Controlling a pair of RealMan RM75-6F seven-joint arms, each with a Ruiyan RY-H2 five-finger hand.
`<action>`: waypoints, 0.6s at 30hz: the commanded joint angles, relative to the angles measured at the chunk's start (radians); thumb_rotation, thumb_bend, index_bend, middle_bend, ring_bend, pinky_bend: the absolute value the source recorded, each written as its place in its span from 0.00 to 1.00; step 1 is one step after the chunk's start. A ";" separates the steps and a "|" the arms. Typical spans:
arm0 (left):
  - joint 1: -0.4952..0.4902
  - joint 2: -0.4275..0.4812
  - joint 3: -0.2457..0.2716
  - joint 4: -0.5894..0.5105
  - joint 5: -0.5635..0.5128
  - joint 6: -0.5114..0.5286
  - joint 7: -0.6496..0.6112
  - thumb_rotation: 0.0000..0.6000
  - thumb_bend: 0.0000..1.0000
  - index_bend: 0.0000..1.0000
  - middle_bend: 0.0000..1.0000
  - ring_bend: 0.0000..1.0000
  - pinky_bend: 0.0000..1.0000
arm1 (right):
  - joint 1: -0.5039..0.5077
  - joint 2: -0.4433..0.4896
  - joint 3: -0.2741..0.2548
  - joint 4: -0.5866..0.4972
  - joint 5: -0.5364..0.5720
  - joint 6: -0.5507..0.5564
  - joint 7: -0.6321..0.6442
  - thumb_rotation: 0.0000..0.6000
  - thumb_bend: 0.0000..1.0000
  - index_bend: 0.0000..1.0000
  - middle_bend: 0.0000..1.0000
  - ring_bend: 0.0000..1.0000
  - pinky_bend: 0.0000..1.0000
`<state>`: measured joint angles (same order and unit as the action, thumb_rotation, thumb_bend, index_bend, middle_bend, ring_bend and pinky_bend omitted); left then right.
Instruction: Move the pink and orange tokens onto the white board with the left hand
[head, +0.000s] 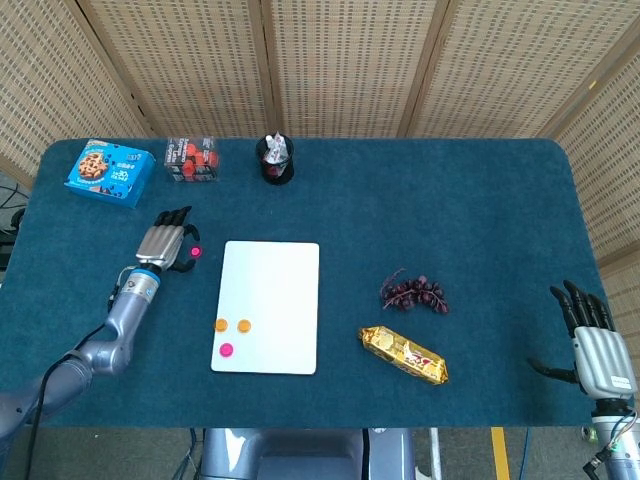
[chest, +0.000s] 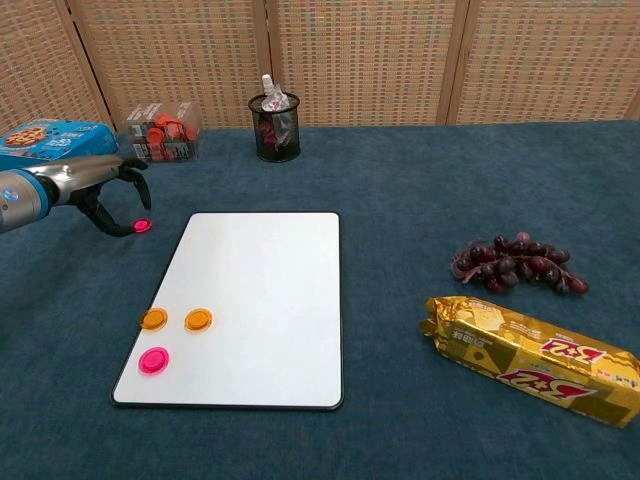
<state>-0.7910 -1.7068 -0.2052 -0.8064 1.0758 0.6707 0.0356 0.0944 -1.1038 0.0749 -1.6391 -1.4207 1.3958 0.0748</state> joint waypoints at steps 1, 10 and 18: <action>-0.003 -0.008 -0.002 0.012 -0.001 -0.007 0.000 1.00 0.36 0.38 0.00 0.00 0.00 | 0.000 0.001 0.000 0.000 0.000 -0.001 0.001 1.00 0.00 0.00 0.00 0.00 0.00; -0.002 -0.018 -0.005 0.024 -0.001 -0.013 0.004 1.00 0.36 0.38 0.00 0.00 0.00 | 0.000 0.002 -0.001 0.000 -0.001 -0.002 0.005 1.00 0.00 0.00 0.00 0.00 0.00; 0.004 -0.021 -0.010 0.035 -0.010 -0.020 0.007 1.00 0.36 0.38 0.00 0.00 0.00 | 0.000 0.003 -0.001 -0.001 -0.001 -0.004 0.007 1.00 0.00 0.00 0.00 0.00 0.00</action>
<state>-0.7876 -1.7273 -0.2154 -0.7718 1.0657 0.6504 0.0425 0.0948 -1.1005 0.0733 -1.6398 -1.4222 1.3914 0.0815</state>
